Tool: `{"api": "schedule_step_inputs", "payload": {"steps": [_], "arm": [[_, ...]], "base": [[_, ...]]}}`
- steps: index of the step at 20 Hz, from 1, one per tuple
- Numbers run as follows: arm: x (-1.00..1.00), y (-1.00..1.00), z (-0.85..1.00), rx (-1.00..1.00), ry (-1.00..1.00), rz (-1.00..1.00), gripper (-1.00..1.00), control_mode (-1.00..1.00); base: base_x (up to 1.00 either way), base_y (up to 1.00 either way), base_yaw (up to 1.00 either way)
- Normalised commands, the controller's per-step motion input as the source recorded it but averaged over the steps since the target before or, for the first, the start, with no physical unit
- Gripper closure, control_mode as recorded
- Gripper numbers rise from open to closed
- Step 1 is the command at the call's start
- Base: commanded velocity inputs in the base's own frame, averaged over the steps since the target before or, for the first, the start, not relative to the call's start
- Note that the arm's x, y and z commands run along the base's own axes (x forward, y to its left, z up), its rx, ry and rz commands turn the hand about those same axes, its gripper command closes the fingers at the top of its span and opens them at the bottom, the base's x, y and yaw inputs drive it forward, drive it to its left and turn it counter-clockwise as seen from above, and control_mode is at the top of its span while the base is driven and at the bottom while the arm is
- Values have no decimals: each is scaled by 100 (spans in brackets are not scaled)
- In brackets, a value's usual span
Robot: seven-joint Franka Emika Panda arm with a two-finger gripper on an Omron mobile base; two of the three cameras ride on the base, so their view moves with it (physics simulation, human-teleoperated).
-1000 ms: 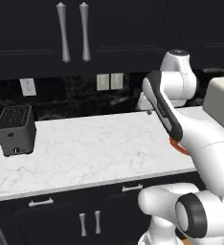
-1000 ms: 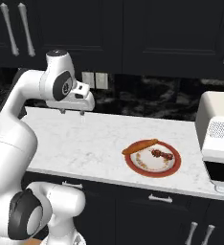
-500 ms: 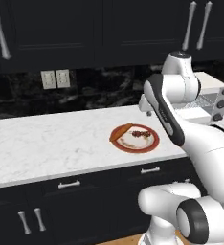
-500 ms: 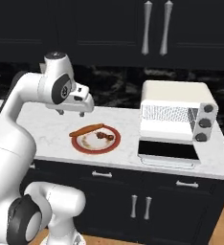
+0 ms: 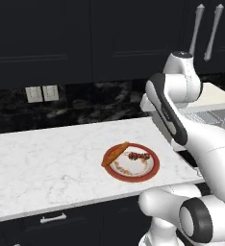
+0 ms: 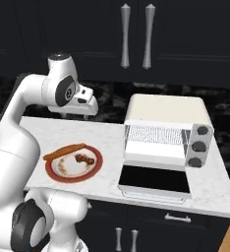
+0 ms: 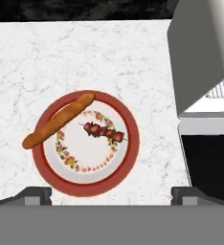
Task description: Pick up the kebab skewer and baguette bread, and place them inside the toaster oven. Close the toaster oven door and start by setting the timer.
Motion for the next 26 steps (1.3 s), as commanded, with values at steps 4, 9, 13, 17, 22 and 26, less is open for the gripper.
{"api": "schedule_step_inputs", "payload": {"steps": [4, 9, 13, 17, 22, 26], "arm": [[0, 0, 0, 0, 0, 0, -100, 100], [0, 0, 0, 0, 0, 0, -100, 100], [0, 0, 0, 0, 0, 0, -100, 100], [0, 0, 0, 0, 0, 0, -100, 100], [0, 0, 0, 0, 0, 0, -100, 100], [0, 0, 0, 0, 0, 0, -100, 100]], "base": [[11, -52, 14], [0, -58, 1], [0, -53, 0], [9, -29, 0], [35, -3, 0], [40, -1, 0]]}}
